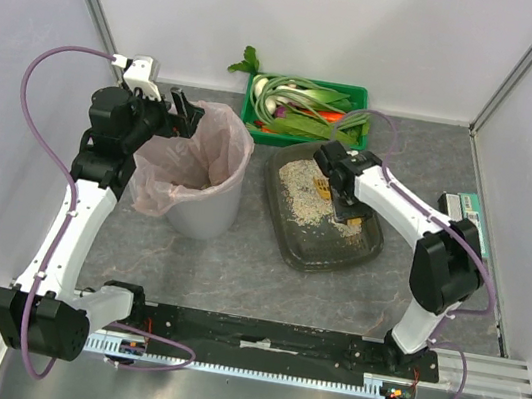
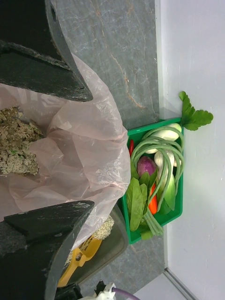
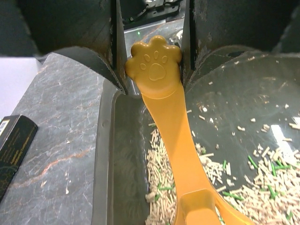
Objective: Clean the litter box
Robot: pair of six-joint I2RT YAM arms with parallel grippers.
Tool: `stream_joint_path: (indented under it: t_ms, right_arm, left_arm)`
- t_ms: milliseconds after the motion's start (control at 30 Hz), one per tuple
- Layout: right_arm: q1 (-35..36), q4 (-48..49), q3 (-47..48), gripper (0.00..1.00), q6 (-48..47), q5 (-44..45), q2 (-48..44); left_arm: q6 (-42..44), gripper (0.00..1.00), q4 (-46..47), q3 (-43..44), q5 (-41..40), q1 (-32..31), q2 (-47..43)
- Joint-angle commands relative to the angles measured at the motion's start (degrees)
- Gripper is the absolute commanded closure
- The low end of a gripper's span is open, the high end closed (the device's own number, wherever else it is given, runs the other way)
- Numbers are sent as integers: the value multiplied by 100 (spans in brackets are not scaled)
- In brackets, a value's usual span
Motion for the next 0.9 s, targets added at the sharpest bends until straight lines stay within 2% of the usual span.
stream_joint_path:
  t_ms: [0, 433, 867]
  right_arm:
    - [-4, 318, 465, 100, 8, 228, 306]
    - [-4, 458, 1011, 100, 43, 368, 931]
    - [374, 1785, -122, 100, 157, 930, 589]
  left_arm:
    - [-121, 8, 104, 147, 62, -29, -117]
    - [-147, 8, 113, 156, 115, -29, -108]
    - [-165, 8, 104, 164, 132, -29, -100]
